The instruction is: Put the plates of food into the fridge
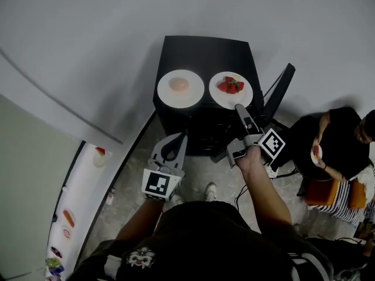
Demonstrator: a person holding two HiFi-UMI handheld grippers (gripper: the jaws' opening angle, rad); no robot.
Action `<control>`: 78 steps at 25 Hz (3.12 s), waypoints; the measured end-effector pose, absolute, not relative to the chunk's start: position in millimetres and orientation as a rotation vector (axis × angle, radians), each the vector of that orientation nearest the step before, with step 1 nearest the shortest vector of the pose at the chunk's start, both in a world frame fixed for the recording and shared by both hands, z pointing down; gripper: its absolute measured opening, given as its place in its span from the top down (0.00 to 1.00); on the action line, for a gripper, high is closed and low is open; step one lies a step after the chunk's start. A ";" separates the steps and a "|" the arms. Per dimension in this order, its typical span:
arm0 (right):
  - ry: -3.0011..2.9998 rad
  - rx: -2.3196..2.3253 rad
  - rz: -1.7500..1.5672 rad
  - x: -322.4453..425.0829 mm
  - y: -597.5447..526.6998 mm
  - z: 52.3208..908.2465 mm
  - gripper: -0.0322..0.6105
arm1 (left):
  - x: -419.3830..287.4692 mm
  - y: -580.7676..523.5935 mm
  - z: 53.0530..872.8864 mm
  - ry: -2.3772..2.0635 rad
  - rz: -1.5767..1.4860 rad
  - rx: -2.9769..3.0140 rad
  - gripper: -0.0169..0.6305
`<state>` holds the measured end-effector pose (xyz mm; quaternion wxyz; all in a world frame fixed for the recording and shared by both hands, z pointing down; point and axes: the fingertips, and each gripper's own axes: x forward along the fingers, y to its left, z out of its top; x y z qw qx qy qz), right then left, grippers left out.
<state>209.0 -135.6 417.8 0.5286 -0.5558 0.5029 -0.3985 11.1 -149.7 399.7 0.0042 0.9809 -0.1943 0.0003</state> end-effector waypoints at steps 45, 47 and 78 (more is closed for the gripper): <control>1.293 -1.243 -1.026 158.4 -75.4 406.7 0.90 | 1.0 -150.6 418.7 -0.689 0.045 3.021 0.94; 1.293 -1.245 -1.053 152.8 -72.2 413.4 0.90 | 1.5 -154.5 423.8 -0.700 0.063 3.020 0.94; 1.062 -1.393 -1.193 161.2 -84.4 569.8 0.90 | 1.5 -160.6 469.9 -0.739 0.180 3.022 0.94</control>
